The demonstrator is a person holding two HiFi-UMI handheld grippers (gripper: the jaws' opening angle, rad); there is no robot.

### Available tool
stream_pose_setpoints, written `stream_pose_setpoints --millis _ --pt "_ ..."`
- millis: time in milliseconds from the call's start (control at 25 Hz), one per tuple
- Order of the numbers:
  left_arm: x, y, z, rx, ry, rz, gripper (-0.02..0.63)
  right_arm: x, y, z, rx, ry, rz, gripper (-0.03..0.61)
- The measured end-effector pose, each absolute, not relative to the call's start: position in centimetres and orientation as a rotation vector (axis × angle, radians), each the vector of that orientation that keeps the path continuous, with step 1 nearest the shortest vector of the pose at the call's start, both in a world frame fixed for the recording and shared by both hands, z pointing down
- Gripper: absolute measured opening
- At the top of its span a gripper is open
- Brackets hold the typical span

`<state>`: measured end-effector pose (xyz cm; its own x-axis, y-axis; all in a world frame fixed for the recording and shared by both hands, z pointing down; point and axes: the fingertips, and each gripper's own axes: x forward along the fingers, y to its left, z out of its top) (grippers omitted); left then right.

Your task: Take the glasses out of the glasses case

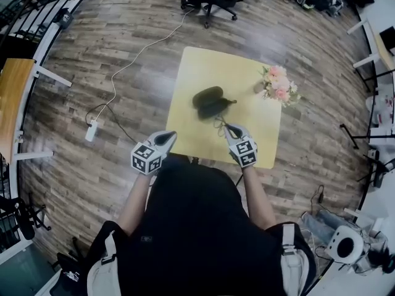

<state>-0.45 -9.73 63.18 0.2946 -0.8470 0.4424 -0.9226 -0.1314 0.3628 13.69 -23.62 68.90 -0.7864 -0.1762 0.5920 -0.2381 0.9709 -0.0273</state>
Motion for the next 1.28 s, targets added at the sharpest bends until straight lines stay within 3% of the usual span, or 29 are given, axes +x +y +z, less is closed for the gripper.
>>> stream_pose_setpoints --millis 1280 --pt "0.2 -10.8 63.7 1.959 -1.580 0.212 0.012 12.0 -22.8 69.0 0.292 -2.630 0.499 0.014"
